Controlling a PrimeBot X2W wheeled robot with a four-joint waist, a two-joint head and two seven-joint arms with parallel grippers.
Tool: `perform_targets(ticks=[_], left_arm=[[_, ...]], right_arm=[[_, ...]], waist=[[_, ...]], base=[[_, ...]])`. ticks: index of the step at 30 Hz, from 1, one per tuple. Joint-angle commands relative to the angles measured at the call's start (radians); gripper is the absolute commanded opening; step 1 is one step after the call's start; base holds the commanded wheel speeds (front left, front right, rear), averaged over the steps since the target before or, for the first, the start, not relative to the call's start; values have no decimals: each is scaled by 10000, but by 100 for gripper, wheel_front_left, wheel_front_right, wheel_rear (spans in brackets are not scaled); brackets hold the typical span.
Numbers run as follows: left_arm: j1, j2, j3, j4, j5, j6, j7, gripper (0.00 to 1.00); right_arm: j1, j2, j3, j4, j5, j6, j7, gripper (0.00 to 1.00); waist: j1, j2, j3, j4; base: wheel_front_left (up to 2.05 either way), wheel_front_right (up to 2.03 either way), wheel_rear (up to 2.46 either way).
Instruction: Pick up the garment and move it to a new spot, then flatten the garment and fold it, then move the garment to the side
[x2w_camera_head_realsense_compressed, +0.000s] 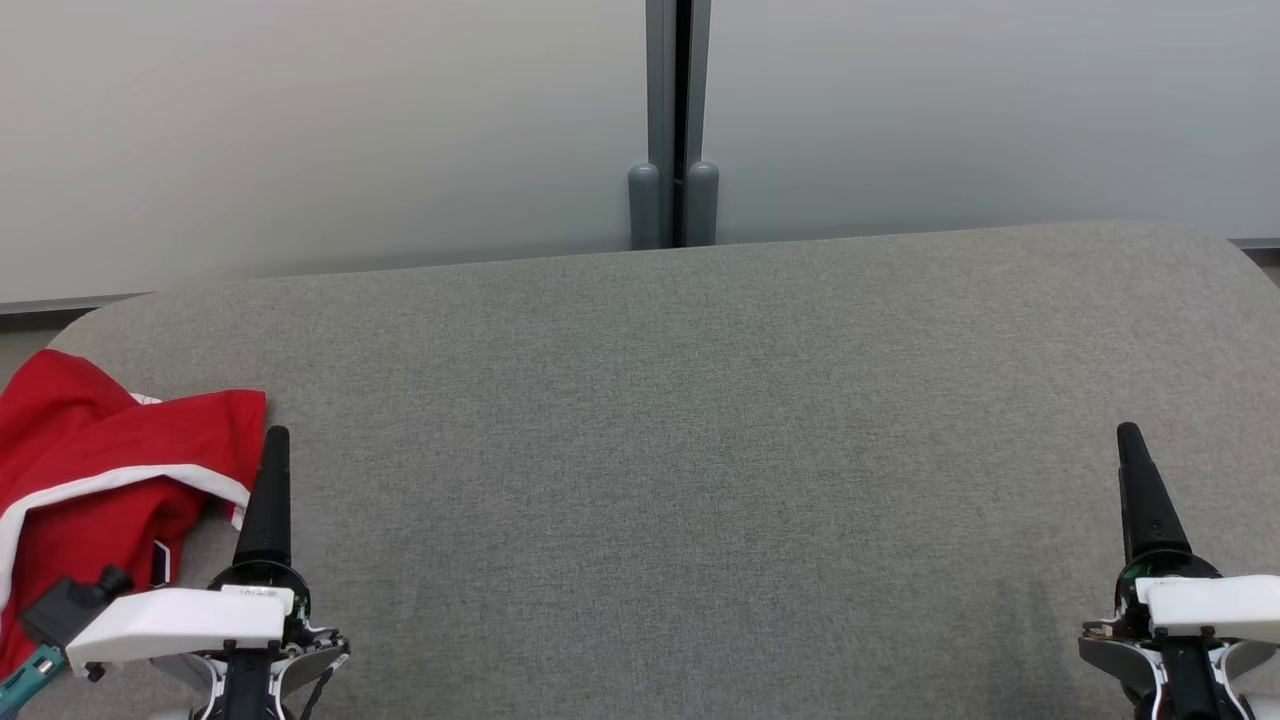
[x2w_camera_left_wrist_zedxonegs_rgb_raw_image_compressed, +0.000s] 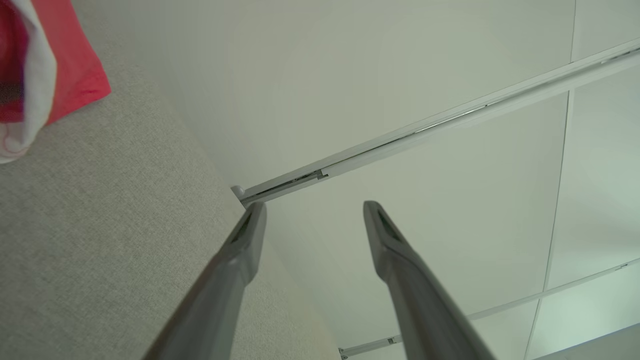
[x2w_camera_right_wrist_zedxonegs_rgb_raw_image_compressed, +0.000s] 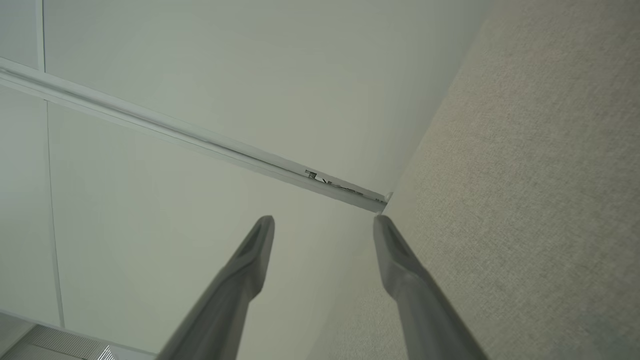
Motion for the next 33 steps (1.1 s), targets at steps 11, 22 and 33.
perform_targets(ticks=[11, 22, 33], left_arm=[[-266, 89, -303, -551, 3197, 48, -537, 100], [-94, 160, -531, -597, 5098, 202, -894, 100], [189, 501, -1049, -321, 8046, 758, -1507, 100]], right_arm=[[-55, -254, 323, -536, -3107, 3, -576, 100], [67, -372, 688, -503, -4927, 4, -933, 100], [220, -435, 1082, -157, -7845, 5, -1441, 100]], waist=[[0, 0, -27, 50], [0, 0, -76, 64], [0, 0, -149, 90]], base=[[0, 0, 0], [0, 0, 0], [0, 0, 0]])
